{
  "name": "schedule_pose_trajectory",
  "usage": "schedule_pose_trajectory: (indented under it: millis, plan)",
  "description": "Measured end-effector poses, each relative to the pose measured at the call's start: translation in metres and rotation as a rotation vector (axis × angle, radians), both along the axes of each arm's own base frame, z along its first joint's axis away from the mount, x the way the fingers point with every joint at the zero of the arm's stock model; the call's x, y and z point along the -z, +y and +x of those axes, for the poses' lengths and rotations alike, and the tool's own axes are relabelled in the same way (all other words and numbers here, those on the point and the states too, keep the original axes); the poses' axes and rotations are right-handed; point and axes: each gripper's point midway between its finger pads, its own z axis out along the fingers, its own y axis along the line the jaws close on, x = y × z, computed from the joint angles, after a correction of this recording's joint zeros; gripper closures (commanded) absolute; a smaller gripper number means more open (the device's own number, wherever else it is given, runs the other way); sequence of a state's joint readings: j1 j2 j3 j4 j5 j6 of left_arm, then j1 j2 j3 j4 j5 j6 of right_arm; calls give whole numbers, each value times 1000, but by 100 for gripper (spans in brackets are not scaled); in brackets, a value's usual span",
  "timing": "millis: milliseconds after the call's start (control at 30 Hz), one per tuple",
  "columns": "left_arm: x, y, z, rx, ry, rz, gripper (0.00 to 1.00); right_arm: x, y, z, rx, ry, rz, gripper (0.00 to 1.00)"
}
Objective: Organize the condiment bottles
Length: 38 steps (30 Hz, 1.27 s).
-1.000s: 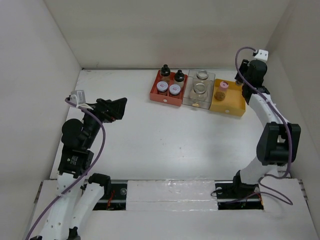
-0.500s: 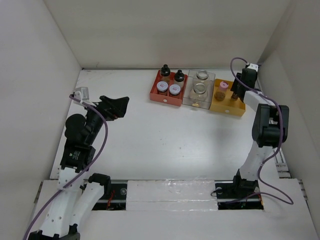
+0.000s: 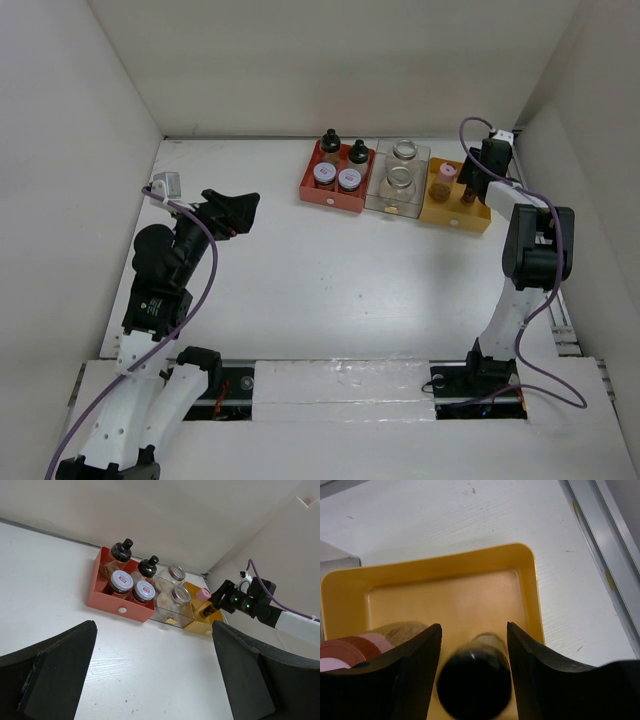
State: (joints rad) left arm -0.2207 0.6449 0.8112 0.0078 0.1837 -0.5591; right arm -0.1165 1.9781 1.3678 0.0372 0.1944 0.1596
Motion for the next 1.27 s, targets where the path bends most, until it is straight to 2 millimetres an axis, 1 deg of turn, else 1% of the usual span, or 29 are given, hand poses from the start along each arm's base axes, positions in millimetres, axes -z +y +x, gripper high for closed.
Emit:
schedule_pose_trajectory:
  millis: [33,100,200,267,333,367,400,433,467,500,567,633,700,767,833,867,900,933,967,1000,1067,1133,1167,1200,1267]
  plan:
    - [0,0,0,0,0,0,4,0,0,0,1,-1,3,39]
    - [0,0,0,0,0,0,4,1,1,0,1,-1,8,31]
    - [0,0,0,0,0,0,4,2,2,-2,4,2,15,29]
    - [0,0,0,0,0,0,4,1,3,-5,3,1,18,25]
    - [0,0,0,0,0,0,4,-5,3,-7,3,-7,18,23]
    - [0,0,0,0,-1,0,4,-10,3,-7,3,-17,17,19]
    - [0,0,0,0,-1,0,3,-17,3,-8,4,-31,17,17]
    - [0,0,0,0,-1,0,3,-26,3,-8,4,-48,16,15]
    - [0,0,0,0,-1,0,1,-36,3,-10,4,-65,14,9]
    - [0,0,0,0,-2,0,0,-47,4,-11,3,-87,11,7]
    - [-1,0,0,0,-3,-1,0,-77,4,-14,2,-143,5,0]
    - [-1,0,-1,0,-4,-2,0,-109,6,-18,-6,-207,1,0]
    - [0,-2,0,10,-1,-1,0,-145,12,-26,-29,-278,2,0]
    - [2,-4,0,24,5,1,0,-187,22,-39,-60,-362,0,0]
    - [3,-7,0,40,11,1,0,-227,43,-58,-110,-449,0,0]
    - [3,-8,-1,46,13,0,0,-244,59,-70,-152,-490,6,0]
    - [3,-9,-1,51,14,0,0,-256,77,-82,-198,-520,15,0]
    - [4,-9,0,54,19,-1,0,-269,103,-95,-263,-562,28,0]
    - [4,-10,-1,57,19,-1,0,-277,130,-110,-331,-594,41,0]
    - [4,-10,-1,60,20,-1,0,-280,160,-127,-412,-613,60,0]
    - [4,-12,-2,69,21,-5,0,-275,220,-161,-576,-628,107,0]
    - [1,-13,-6,79,12,-9,0,-255,268,-194,-724,-602,149,0]
    - [-1,-13,-8,84,4,-11,0,-240,284,-208,-777,-577,162,0]
    - [-3,-14,-10,92,-4,-13,0,-224,295,-219,-814,-549,171,0]
    - [-6,-16,-15,111,-28,-19,0,-186,307,-238,-863,-470,175,0]
